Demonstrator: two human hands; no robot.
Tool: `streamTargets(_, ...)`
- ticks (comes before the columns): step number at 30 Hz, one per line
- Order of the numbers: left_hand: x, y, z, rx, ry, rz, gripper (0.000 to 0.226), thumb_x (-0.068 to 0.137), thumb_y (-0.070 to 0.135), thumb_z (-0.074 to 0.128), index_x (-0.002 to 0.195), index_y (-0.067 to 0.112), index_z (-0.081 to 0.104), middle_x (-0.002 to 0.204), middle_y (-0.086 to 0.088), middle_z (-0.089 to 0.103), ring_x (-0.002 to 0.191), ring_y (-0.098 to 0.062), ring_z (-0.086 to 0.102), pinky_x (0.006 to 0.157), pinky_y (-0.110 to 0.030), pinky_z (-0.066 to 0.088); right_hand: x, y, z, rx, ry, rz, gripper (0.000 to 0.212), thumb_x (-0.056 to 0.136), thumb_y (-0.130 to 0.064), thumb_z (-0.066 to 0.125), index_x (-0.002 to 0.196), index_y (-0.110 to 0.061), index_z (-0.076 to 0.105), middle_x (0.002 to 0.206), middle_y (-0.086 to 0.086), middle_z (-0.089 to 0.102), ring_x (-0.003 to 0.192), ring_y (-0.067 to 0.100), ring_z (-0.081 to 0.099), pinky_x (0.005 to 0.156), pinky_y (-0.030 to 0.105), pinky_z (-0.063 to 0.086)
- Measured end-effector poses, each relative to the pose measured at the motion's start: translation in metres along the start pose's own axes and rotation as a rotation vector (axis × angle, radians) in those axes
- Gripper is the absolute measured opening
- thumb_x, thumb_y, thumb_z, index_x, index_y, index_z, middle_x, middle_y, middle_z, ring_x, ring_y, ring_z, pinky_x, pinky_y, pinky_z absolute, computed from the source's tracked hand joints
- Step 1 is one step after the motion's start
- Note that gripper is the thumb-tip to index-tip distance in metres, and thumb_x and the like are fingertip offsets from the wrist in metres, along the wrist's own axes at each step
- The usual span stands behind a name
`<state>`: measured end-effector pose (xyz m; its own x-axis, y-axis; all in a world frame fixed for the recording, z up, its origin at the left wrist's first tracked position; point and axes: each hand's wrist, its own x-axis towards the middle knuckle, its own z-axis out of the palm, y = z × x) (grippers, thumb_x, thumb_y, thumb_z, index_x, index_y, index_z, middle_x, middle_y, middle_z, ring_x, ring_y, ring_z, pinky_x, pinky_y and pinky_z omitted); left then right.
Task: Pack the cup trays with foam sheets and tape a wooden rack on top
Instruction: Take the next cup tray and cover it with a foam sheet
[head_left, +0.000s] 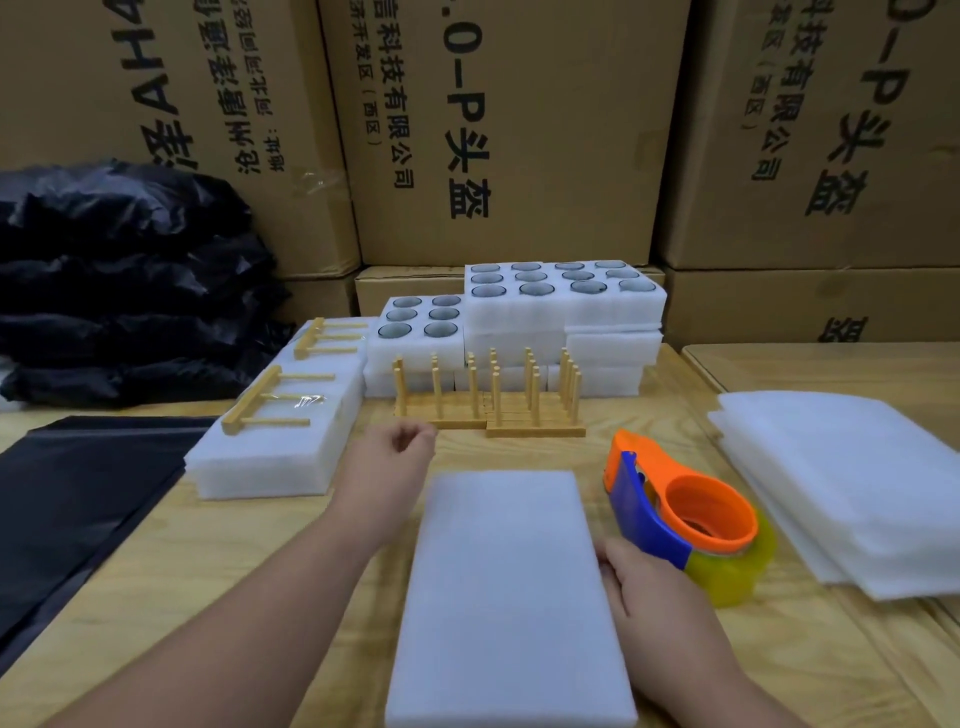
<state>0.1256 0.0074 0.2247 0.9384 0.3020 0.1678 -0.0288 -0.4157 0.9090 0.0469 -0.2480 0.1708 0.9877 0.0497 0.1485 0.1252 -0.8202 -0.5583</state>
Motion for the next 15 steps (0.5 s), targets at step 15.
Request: streamTargets(15, 0.107, 0.049, 0.075, 0.763, -0.285, 0.165, 0.045, 0.093, 0.024, 0.051, 0.137, 0.031, 0.058, 0.103, 0.0, 0.068, 0.093, -0.027, 0.063, 0.085, -0.035, 0.056, 0.005, 0.001, 0.0, 0.043, -0.007, 0.01, 0.019, 0.082, -0.039, 0.042, 0.094, -0.03, 0.053, 0.088, -0.01, 0.068, 0.086, 0.013, 0.062, 0.069, 0.03, 0.05)
